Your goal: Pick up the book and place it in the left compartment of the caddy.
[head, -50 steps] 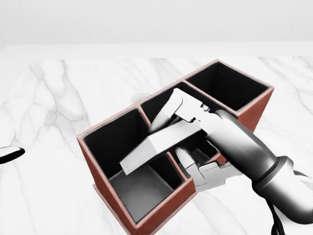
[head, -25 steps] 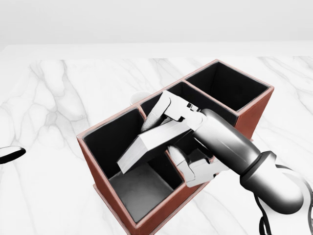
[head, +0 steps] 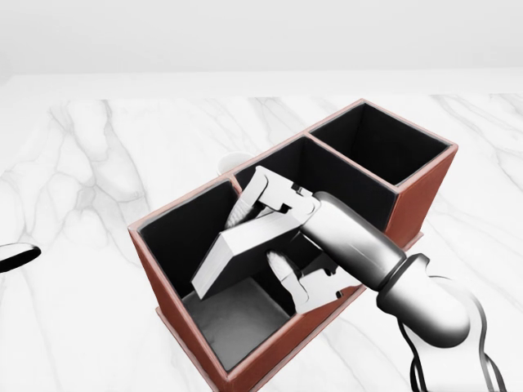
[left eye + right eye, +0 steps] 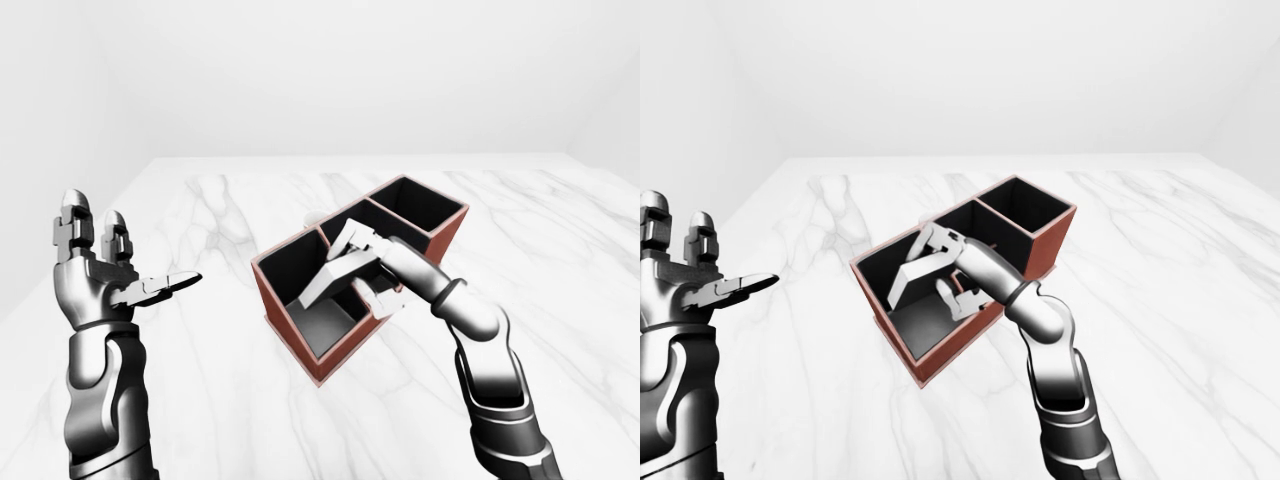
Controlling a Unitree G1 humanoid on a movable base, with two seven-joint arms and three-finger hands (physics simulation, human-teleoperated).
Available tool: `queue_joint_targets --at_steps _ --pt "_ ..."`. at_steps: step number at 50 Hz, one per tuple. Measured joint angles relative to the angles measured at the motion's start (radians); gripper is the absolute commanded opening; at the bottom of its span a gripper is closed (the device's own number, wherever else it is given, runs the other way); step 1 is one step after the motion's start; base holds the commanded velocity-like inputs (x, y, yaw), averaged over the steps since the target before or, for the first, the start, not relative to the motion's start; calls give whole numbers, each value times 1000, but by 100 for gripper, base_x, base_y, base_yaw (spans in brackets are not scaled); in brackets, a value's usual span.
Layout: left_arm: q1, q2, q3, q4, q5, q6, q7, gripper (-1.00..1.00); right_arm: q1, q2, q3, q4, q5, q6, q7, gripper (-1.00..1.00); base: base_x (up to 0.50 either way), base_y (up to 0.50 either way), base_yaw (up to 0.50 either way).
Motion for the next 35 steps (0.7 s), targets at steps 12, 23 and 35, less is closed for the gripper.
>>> queue_joint_targets --at_steps 12,23,35 --pt "1 1 2 -4 -3 0 0 100 -18 14 28 51 -68 0 0 -100 0 0 0" --pt "2 1 3 -5 -5 0 0 100 -27 30 51 90 -168 0 0 -100 0 0 0" --pt "1 1 3 -3 -5 0 0 100 -39 53 59 142 -239 0 0 -100 0 0 0"
